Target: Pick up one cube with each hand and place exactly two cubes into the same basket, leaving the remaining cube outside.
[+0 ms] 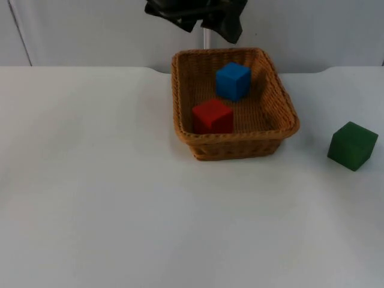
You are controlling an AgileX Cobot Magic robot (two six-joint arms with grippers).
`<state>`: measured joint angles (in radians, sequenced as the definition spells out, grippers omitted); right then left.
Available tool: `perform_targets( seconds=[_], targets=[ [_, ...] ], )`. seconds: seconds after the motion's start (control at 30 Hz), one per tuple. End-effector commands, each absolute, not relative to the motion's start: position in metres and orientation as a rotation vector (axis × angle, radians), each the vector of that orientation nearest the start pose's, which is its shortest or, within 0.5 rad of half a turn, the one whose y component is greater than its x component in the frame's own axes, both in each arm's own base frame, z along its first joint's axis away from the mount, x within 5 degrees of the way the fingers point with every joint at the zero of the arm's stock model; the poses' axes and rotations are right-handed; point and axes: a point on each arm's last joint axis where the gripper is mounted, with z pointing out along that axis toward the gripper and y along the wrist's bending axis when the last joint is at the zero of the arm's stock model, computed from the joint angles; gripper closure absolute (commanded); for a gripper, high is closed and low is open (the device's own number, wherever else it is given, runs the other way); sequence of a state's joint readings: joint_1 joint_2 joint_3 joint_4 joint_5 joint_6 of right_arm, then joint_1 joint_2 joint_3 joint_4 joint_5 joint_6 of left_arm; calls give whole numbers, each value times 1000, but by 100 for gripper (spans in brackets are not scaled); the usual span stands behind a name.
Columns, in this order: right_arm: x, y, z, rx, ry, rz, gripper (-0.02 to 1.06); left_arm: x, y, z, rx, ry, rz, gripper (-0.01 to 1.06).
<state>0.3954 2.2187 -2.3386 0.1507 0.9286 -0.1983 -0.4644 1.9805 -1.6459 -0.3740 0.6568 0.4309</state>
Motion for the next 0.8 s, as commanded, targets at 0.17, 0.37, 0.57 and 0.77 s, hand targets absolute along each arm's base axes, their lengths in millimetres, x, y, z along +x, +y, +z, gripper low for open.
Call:
perform_targets(
  seconds=[0.17, 0.37, 0.57, 0.77],
  targets=[
    [455, 202, 354, -647, 2227, 296, 18, 387, -215, 283, 827, 2296, -393, 32],
    [445, 197, 367, -657, 2221, 293, 18, 379, -210, 297, 819, 2299, -386, 32],
    [430, 191, 369, -660, 2226, 288, 18, 370, -206, 313, 818, 2293, -395, 32],
    [415, 184, 360, -649, 2235, 281, 18, 364, -203, 323, 825, 2294, -397, 32]
  ],
)
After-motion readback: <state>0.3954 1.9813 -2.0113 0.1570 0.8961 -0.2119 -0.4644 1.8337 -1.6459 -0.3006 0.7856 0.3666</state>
